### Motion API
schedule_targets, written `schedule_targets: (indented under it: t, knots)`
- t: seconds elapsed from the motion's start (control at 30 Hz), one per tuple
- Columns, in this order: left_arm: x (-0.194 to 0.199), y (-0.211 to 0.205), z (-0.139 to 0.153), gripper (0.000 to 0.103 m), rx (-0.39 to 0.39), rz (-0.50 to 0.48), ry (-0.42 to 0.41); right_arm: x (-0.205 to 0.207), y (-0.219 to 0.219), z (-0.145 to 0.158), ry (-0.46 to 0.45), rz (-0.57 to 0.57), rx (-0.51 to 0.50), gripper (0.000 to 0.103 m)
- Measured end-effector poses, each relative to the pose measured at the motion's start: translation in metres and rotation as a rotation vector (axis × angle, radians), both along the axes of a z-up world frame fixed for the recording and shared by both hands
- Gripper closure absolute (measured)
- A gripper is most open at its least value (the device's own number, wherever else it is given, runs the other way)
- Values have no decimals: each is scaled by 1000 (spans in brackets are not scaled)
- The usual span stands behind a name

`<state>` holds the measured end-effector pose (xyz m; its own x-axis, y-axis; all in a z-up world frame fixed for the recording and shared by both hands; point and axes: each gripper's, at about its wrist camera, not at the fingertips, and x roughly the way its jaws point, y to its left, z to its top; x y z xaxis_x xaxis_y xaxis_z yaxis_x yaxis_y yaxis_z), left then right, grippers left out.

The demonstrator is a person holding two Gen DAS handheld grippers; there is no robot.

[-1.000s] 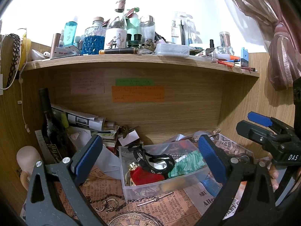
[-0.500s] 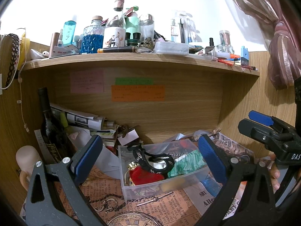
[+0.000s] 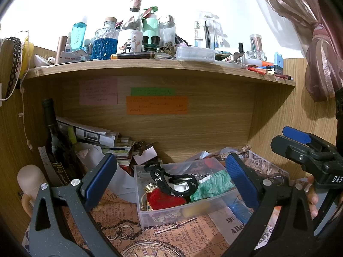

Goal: Organize soft objects

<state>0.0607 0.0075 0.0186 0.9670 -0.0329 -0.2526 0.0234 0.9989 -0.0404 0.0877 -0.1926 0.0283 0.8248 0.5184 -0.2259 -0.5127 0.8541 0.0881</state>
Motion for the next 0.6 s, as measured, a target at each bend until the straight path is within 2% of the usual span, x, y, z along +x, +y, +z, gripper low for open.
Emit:
schedule_targets:
  t: [0.6]
  knots:
    - [-1, 1, -1, 0, -29, 8, -1, 0, 3, -2, 6, -6, -4, 0]
